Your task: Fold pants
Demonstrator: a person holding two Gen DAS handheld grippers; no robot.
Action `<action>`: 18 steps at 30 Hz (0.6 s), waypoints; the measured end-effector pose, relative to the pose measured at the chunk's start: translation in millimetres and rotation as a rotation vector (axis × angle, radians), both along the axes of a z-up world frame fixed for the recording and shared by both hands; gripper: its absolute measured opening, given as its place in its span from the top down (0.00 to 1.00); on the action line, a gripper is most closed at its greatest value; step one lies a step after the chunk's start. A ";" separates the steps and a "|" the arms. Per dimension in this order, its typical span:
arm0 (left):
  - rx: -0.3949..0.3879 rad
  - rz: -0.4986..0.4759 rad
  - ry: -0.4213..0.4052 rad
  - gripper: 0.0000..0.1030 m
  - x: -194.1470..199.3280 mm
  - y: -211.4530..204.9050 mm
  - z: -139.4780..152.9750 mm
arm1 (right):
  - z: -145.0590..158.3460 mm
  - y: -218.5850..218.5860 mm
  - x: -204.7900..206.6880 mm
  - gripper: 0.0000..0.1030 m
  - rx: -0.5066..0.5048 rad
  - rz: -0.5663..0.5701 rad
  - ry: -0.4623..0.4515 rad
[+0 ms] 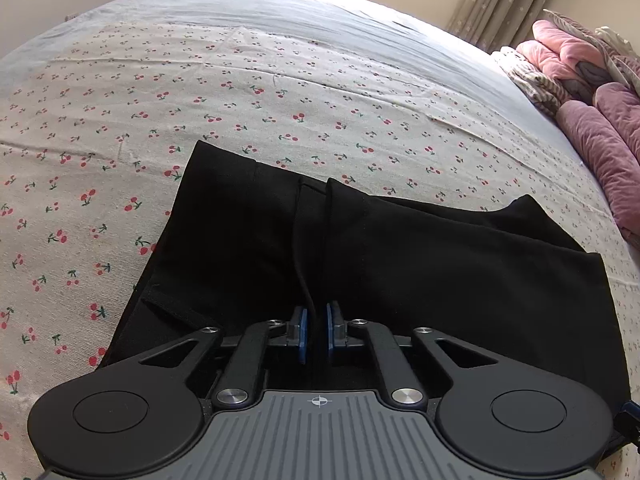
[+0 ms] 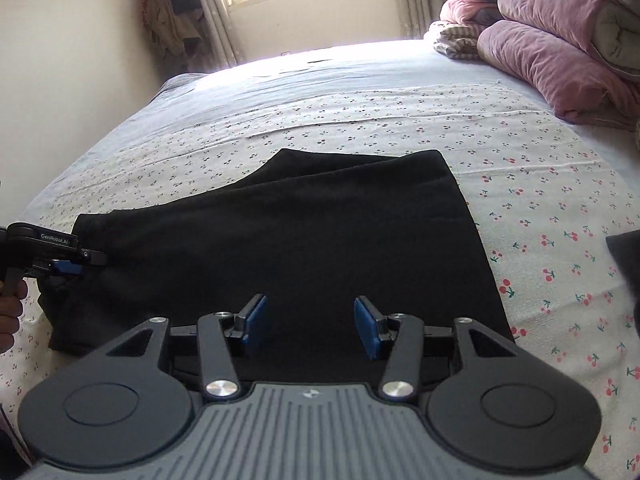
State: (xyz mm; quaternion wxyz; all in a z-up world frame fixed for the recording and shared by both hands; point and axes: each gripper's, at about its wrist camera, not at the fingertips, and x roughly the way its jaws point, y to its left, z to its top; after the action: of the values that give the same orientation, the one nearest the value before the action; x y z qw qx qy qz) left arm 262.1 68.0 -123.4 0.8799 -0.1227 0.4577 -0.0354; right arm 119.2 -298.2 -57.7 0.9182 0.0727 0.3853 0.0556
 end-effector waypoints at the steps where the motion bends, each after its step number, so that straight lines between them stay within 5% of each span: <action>1: 0.017 -0.003 -0.019 0.99 0.2 -1.1 2.8 | -2.7 1.6 3.2 0.68 -0.003 -0.004 0.010; 6: 0.059 0.011 -0.097 0.99 6.0 12.8 18.2 | -6.3 1.3 6.8 0.68 0.015 -0.015 0.041; 12: 0.057 0.021 -0.043 0.98 5.5 28.2 1.1 | -12.1 6.6 5.9 0.67 0.008 0.012 0.093; 16: -0.001 0.045 -0.040 0.83 4.1 41.1 8.7 | -11.7 11.7 3.3 0.66 -0.001 0.030 0.092; 18: -0.018 0.056 -0.111 0.78 -7.3 45.7 23.1 | -8.6 12.3 1.6 0.64 -0.011 0.030 0.075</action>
State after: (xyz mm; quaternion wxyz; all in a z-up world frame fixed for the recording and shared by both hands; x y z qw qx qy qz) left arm 254.8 113.7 -100.3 0.9035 -0.1410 0.4041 -0.0218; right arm 120.8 -286.0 -66.3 0.9026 0.0641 0.4208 0.0647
